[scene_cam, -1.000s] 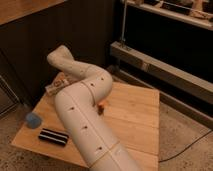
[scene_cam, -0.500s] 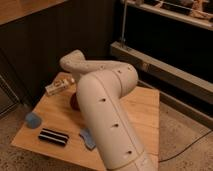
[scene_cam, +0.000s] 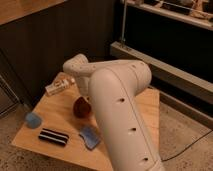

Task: Drag the ceramic bowl in a circle

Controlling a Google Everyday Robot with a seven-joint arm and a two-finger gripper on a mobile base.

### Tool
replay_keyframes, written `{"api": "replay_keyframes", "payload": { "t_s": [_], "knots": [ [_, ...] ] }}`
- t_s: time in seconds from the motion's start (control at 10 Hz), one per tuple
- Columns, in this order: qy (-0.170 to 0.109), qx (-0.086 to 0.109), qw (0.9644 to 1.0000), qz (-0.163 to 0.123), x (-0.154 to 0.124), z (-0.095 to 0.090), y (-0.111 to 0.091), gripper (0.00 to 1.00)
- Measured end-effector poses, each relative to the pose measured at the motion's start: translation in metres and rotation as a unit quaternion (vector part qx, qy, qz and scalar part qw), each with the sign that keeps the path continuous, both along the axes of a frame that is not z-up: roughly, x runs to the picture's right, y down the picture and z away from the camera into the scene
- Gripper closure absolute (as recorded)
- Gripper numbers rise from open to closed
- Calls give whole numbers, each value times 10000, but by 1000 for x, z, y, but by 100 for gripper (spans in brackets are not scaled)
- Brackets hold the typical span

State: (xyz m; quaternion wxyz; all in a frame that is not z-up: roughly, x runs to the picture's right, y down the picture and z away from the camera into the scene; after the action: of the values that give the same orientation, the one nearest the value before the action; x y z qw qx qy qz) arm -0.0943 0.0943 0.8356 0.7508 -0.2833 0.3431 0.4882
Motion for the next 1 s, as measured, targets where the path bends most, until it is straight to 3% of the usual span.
{"api": "replay_keyframes", "payload": {
  "t_s": [0.5,0.7,1.0],
  "knots": [
    [-661,-343,9964,-405,-45,-31,57,100],
    [-844,-440,9938,-580,-63,-29,70,100],
    [-1089,-457,9896,-824,-98,-18,71,100]
  ]
}}
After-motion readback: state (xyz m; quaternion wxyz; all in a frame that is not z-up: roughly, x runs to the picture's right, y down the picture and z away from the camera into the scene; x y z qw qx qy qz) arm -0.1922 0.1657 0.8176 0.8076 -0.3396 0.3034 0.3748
